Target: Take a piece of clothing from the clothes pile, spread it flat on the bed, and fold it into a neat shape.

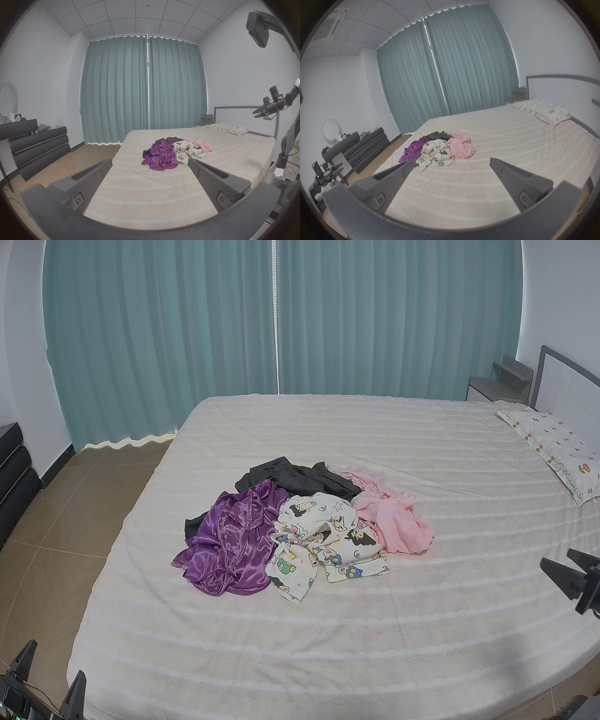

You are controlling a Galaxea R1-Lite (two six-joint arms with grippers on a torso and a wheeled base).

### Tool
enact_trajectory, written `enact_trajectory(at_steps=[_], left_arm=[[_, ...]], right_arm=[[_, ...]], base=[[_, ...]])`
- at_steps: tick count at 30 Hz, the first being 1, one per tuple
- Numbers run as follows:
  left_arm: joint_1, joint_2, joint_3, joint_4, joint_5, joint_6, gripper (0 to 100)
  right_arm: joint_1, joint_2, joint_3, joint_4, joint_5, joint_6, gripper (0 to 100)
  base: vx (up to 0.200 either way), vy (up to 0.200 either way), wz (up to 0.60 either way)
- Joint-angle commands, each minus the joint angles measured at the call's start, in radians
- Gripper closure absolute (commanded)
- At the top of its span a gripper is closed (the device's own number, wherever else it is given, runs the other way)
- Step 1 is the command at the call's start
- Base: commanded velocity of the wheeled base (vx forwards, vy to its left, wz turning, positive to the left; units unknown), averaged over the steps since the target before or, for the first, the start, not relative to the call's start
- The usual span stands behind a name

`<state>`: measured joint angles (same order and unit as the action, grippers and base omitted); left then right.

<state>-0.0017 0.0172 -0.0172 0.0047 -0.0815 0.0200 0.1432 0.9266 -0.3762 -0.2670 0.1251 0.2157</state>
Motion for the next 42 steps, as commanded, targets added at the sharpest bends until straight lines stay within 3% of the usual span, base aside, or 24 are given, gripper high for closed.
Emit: enact_trajectory(at_steps=[1,6,11,21,42], left_arm=[[0.000,-0.017,0.017,0.000,0.002,0.000,0],[0.000,-0.017,0.017,0.000,0.000,0.000,0],[0.000,-0.017,0.017,0.000,0.000,0.000,0],[0.000,-0.017,0.017,0.000,0.000,0.000,0],[0.000,-0.017,0.017,0.000,0.000,0.000,0]], right_arm=[[0.167,1.092,-0.385,-0.333,0.041,0.244,0],[0.233,1.292,-0.583,-0.336,0.001,0.366,0],[0.251,1.427,-0.741,-0.333,-0.019,0.464,0],[0.259,1.597,-0.892,-0.334,-0.174,0.473,0],[0.260,1.620,-0.925,-0.336,-0.199,0.464,0]], base=[[0.000,0.000,0.00],[0.000,0.000,0.00],[0.000,0.000,0.00],[0.000,0.000,0.00],[0.000,0.000,0.00]])
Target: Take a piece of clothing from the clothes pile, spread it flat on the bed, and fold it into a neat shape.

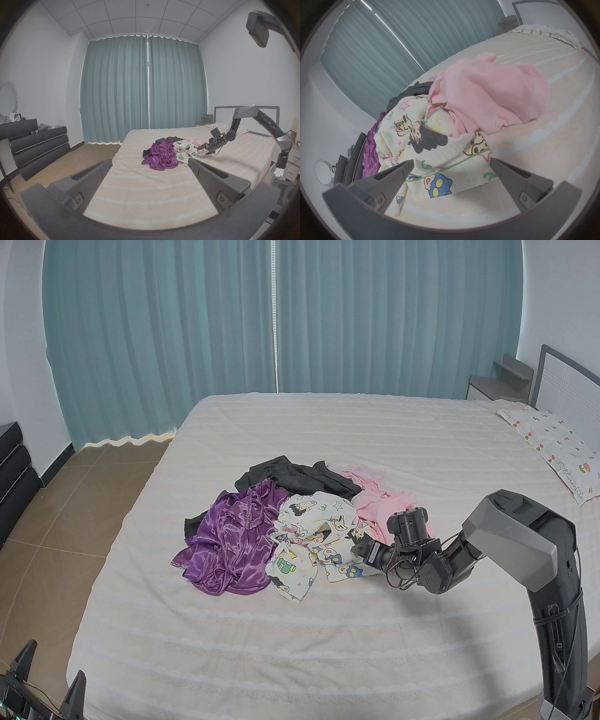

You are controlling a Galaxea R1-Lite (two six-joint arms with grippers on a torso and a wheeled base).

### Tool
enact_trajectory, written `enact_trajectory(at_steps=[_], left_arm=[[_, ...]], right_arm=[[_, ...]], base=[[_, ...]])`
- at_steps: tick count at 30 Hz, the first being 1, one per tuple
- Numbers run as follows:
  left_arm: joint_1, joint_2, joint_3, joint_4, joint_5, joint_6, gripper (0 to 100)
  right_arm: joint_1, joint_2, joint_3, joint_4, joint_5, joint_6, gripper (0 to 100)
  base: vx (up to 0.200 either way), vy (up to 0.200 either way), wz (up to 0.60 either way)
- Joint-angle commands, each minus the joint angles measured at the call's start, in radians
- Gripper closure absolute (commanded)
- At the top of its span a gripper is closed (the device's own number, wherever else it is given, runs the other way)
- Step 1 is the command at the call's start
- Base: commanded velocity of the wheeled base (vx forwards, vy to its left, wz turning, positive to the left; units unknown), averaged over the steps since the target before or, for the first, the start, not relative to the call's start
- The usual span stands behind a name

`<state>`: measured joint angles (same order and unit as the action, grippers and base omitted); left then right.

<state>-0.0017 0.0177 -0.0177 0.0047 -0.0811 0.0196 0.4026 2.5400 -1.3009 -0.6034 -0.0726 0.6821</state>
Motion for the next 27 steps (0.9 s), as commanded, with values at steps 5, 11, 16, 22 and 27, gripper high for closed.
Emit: enact_trajectory(at_steps=[5,11,16,22,27], left_arm=[[0.000,-0.018,0.018,0.000,0.000,0.000,0],[0.000,-0.018,0.018,0.000,0.000,0.000,0],[0.000,-0.018,0.018,0.000,0.000,0.000,0],[0.000,-0.018,0.018,0.000,0.000,0.000,0],[0.000,-0.018,0.018,0.000,0.000,0.000,0]], right_arm=[[-0.001,0.003,0.005,0.002,-0.039,-0.024,0],[-0.004,0.005,0.015,0.002,-0.081,-0.047,0],[-0.002,0.029,-0.001,0.002,-0.081,-0.059,0],[0.004,0.057,-0.037,0.016,-0.079,-0.095,0],[0.010,0.057,-0.044,0.020,-0.078,-0.108,100]], base=[[0.000,0.000,0.00],[0.000,0.000,0.00],[0.000,0.000,0.00],[0.000,0.000,0.00],[0.000,0.000,0.00]])
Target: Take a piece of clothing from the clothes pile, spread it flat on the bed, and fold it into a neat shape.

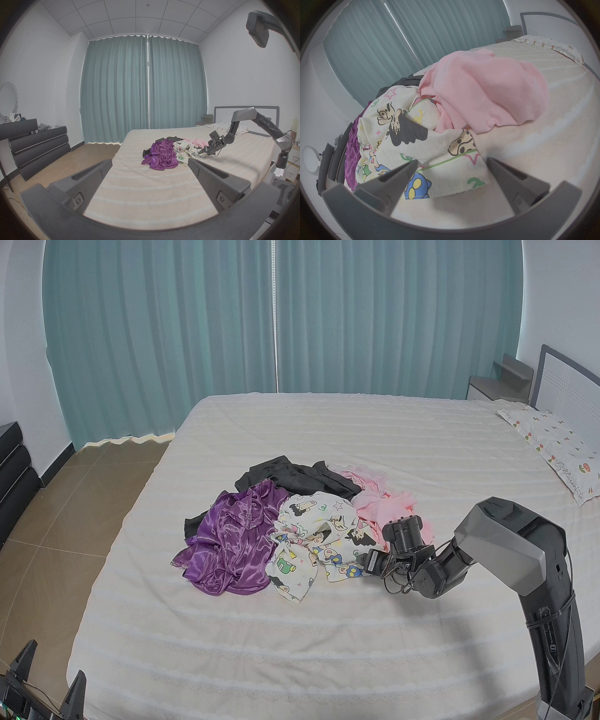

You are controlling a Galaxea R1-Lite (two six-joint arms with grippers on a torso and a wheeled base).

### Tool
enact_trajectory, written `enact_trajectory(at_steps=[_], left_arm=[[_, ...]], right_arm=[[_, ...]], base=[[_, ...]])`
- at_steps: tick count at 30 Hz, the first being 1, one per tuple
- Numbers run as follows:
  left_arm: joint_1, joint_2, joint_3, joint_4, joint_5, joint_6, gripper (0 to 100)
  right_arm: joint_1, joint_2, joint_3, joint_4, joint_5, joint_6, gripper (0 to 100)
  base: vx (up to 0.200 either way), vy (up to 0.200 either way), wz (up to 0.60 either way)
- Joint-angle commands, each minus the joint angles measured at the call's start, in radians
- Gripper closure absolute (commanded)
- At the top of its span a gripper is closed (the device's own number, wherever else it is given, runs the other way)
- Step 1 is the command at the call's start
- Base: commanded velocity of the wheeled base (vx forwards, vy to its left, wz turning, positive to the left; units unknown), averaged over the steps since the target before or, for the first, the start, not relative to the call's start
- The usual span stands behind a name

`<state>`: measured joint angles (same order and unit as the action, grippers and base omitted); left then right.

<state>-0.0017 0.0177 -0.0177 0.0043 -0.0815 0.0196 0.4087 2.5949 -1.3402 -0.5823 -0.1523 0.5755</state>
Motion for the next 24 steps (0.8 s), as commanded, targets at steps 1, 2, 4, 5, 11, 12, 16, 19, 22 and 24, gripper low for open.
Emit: enact_trajectory(at_steps=[1,2,4,5,11,12,16,19,22,24], left_arm=[[0.000,-0.018,0.018,0.000,0.000,0.000,0],[0.000,-0.018,0.018,0.000,0.000,0.000,0],[0.000,-0.018,0.018,0.000,0.000,0.000,0],[0.000,-0.018,0.018,0.000,0.002,0.000,0],[0.000,-0.018,0.018,0.000,0.000,0.000,0],[0.000,-0.018,0.018,0.000,0.002,0.000,0],[0.000,-0.018,0.018,0.000,0.000,0.000,0],[0.000,-0.018,0.018,0.000,0.000,0.000,0],[0.000,-0.018,0.018,0.000,0.000,0.000,0],[0.000,-0.018,0.018,0.000,0.000,0.000,0]], right_arm=[[0.004,0.002,-0.005,-0.001,0.002,-0.002,100],[0.004,0.002,-0.005,-0.001,0.002,-0.002,100],[0.004,-0.001,-0.004,-0.001,0.002,-0.002,100],[0.004,-0.006,0.007,-0.007,0.005,0.000,100],[0.005,-0.087,0.128,-0.016,0.020,0.009,100],[0.007,-0.098,0.145,-0.019,0.025,0.007,100],[0.027,-0.210,0.362,-0.192,0.088,0.009,100],[0.041,-0.269,0.518,-0.358,0.094,0.009,100],[0.055,-0.337,0.659,-0.462,0.096,0.009,100],[0.064,-0.372,0.730,-0.516,0.097,0.010,100]], base=[[0.000,0.000,0.00],[0.000,0.000,0.00],[0.000,0.000,0.00],[0.000,0.000,0.00],[0.000,0.000,0.00],[0.000,0.000,0.00],[0.000,0.000,0.00],[0.000,0.000,0.00],[0.000,0.000,0.00],[0.000,0.000,0.00]])
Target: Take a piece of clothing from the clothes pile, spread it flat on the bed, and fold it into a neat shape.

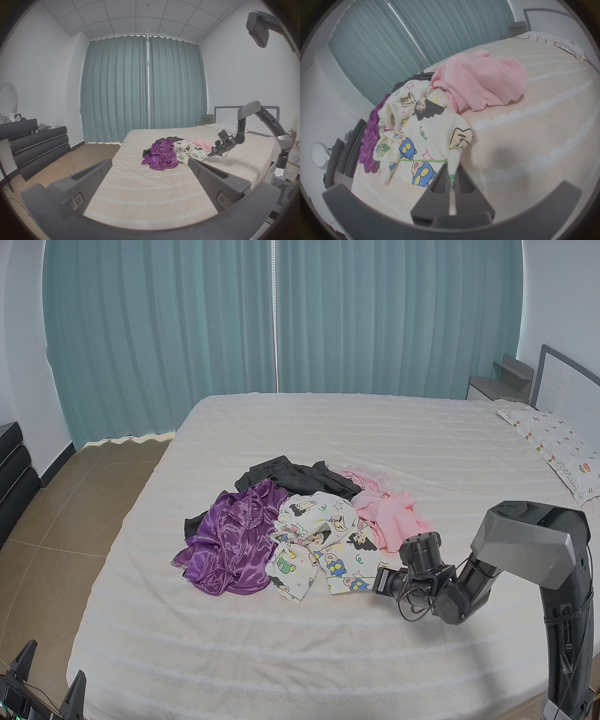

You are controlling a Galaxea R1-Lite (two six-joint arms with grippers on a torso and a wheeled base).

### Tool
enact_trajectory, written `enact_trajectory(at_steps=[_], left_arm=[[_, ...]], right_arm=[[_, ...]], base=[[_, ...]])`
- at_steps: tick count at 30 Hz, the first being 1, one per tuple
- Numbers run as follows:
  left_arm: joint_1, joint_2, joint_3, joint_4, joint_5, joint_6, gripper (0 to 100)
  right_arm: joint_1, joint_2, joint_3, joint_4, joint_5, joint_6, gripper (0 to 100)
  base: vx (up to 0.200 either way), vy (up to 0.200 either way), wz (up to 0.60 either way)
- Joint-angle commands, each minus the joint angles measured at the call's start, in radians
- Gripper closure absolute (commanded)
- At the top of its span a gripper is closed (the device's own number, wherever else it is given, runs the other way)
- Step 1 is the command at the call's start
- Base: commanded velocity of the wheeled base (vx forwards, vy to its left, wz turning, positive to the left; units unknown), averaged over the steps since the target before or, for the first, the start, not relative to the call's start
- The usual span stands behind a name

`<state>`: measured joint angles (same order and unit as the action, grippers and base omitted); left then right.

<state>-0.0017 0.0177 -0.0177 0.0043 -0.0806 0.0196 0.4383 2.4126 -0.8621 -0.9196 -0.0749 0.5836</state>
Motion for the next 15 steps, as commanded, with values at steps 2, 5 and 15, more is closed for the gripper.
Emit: enact_trajectory(at_steps=[2,5,15], left_arm=[[0.000,-0.018,0.018,0.000,-0.001,0.000,0],[0.000,-0.018,0.018,0.000,-0.001,0.000,0],[0.000,-0.018,0.018,-0.009,-0.010,0.031,0]], right_arm=[[0.051,-0.240,0.364,-0.268,0.021,0.001,100],[0.069,-0.282,0.459,-0.369,0.023,-0.001,100],[0.186,-0.506,0.798,-0.651,0.024,0.002,100]], base=[[0.000,0.000,0.00],[0.000,0.000,0.00],[0.000,0.000,0.00]])
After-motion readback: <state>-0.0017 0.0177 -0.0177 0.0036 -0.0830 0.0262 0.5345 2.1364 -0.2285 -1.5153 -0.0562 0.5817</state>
